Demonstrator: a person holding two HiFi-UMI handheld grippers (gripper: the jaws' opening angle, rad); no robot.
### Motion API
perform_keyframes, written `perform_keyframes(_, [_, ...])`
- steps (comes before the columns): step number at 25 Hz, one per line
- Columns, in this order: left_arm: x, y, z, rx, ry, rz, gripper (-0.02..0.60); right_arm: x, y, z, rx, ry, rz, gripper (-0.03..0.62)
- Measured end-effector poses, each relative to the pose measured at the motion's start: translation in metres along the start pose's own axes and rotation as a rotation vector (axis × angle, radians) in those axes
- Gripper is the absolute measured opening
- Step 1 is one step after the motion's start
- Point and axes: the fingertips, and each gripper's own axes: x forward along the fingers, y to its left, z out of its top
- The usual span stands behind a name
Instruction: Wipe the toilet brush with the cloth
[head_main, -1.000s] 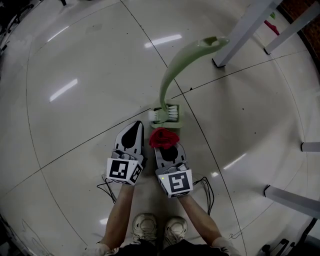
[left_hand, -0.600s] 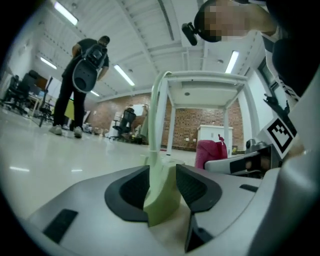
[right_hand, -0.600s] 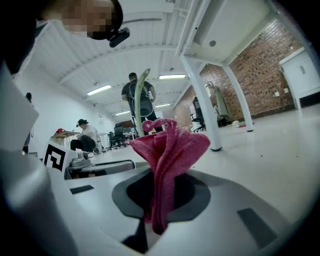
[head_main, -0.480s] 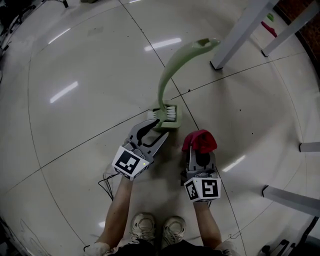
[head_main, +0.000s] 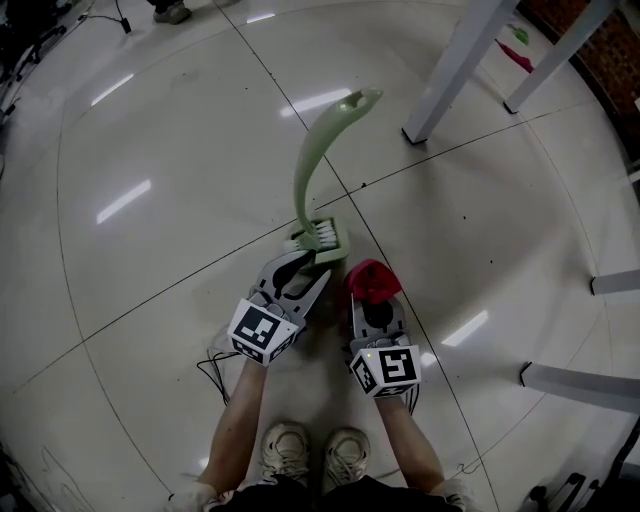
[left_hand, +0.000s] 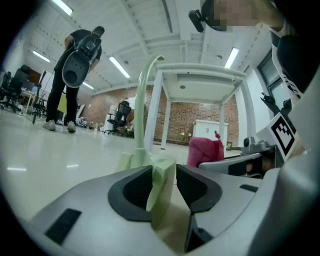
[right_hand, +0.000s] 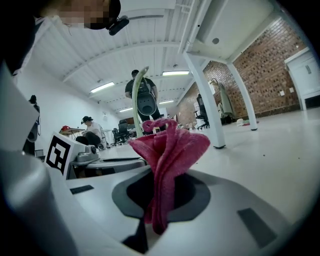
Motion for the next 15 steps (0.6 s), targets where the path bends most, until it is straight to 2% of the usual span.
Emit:
perform_keyframes(4, [-0.007,-0.025,0.0,0.007,0.016,-0.044,0.149,0.011,0.009,-0.006,-0.017,0.022,0.051,0.031])
perform_keyframes(7, [-0.01,-0.041,0.001,-0.001,0.01,-0.076,0.149,0.016,0.005,-0.003,-0.031,0.023,0.053,0.031])
perform_keyframes(9, [-0.018,-0.035,0.008,0.007,-0.027,-0.021,0.149,0.017,0.002,-0.001,-0.037,0.022,0.049,0.031])
perform_keyframes(12, [-0.037,0.002,0.024,-0.004,-0.101,0.133,0.149,0.013,0.0,0.002,-0.033,0.011,0.043,0.031])
perform_keyframes(15, [-0.033,0.043,0.024,0.021,-0.067,0.2,0.149,0.009,-0.005,0.002,-0.027,0.011,0.037,0.031])
